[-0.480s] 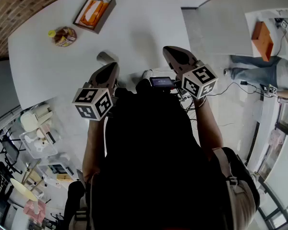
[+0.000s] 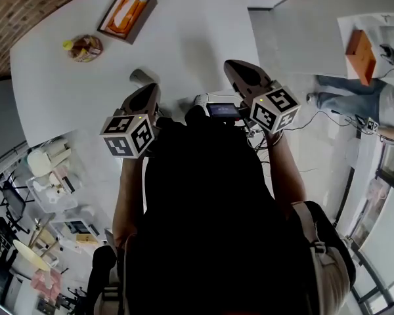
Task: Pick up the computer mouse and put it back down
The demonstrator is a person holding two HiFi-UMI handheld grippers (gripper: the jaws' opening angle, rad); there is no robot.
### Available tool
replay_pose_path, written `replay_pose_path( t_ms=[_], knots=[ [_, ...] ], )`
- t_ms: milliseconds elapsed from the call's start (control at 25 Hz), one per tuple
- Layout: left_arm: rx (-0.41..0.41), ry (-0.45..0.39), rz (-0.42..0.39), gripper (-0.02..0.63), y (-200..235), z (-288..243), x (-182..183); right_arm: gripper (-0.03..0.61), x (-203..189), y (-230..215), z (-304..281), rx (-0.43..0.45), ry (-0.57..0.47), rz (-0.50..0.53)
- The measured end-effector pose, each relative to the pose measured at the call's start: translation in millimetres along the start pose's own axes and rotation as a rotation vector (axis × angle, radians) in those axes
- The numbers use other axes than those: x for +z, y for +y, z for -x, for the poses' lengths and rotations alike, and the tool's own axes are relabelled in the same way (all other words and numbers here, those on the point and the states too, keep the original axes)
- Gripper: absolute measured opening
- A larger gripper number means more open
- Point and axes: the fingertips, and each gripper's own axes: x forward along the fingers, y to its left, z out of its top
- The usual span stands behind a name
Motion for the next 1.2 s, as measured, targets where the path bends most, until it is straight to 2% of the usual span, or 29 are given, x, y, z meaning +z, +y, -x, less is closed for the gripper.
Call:
replay_pose_path(
  t_ms=[160, 360, 560, 680, 1200],
  knots=[
    [0.040, 0.017, 0.028, 0.015, 12, 1, -9, 0.017, -3, 3, 0, -0.001, 0.013, 0.003],
    [0.100, 0.027, 0.083, 0.017, 20, -14, -18, 0.017, -6, -13, 9, -0.010, 0.028, 0.000],
    [0.153, 0.011, 0.152, 0.020, 27, -24, -25, 0.017, -11, -24, 18, -0.009, 0.040, -0.001],
    [0.179, 0.002, 0.181, 0.066, 31, -29, -28, 0.017, -12, -27, 21, -0.008, 0.044, -0.001],
    [0.291, -0.010, 0.281, 0.153, 55, -50, -49, 0.017, -24, -47, 37, -0.022, 0.100, 0.012]
  ],
)
